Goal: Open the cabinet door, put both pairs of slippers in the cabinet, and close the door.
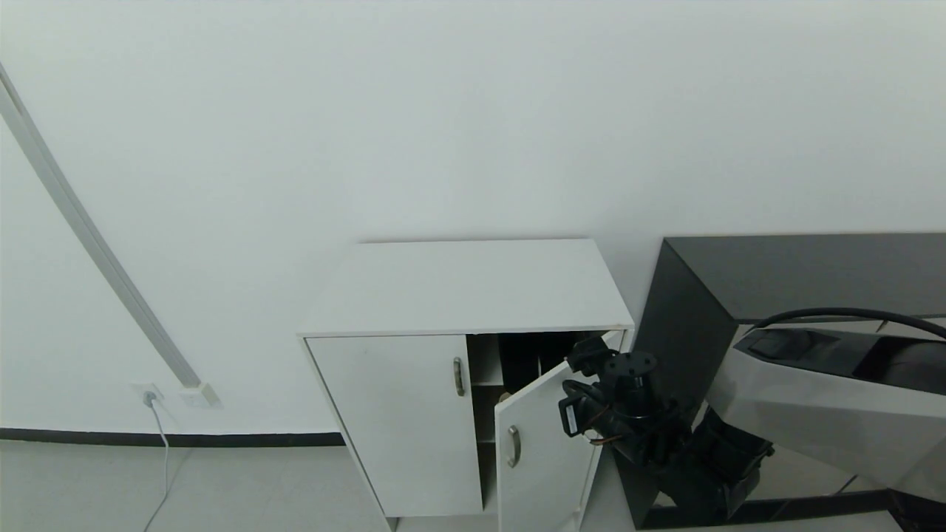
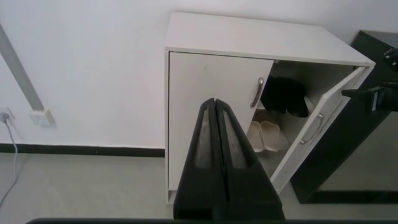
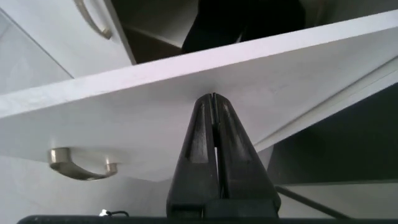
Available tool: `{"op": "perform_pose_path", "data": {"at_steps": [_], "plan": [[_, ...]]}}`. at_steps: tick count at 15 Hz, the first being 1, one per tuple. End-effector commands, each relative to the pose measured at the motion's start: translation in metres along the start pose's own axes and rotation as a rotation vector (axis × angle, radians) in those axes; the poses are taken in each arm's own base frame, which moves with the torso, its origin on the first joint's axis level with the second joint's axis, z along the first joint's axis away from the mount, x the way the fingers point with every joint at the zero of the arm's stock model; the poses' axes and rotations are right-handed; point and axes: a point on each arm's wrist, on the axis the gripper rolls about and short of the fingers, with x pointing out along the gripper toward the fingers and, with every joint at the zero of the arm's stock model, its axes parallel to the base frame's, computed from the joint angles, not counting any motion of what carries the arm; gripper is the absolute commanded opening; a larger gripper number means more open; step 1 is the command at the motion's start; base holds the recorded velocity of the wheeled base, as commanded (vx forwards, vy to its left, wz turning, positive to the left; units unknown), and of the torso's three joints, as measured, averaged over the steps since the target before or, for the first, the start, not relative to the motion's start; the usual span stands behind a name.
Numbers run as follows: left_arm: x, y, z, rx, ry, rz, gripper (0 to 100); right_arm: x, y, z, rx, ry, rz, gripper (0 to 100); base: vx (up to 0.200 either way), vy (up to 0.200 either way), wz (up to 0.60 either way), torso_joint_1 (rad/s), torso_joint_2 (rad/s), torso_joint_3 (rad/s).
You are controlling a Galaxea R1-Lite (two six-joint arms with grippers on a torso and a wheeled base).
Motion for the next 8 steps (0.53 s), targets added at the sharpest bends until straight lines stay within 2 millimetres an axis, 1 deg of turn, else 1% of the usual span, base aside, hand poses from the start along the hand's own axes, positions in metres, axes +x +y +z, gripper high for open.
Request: {"op": "perform_pose_path", "data": {"at_steps": [1, 7, 8], "plan": [[0.000, 0.000, 0.000, -0.001, 0.001, 0.000, 0, 0.009, -0.001, -0.001, 0.003, -0.004, -0.006, 0, 0.000, 0.000, 0.00, 0.000, 0.00, 0.000], [0.000, 0.000, 0.000, -0.001, 0.000, 0.002, 0, 0.027, -0.005, 0.004, 0.009, -0.009, -0.022, 0, 0.000, 0.000, 0.00, 0.000, 0.00, 0.000], [0.000, 0.000, 0.000, 0.001, 0.000, 0.000, 0, 0.031, -0.008, 0.005, 0.013, -0.010, -0.031, 0, 0.000, 0.000, 0.00, 0.000, 0.00, 0.000]]}}
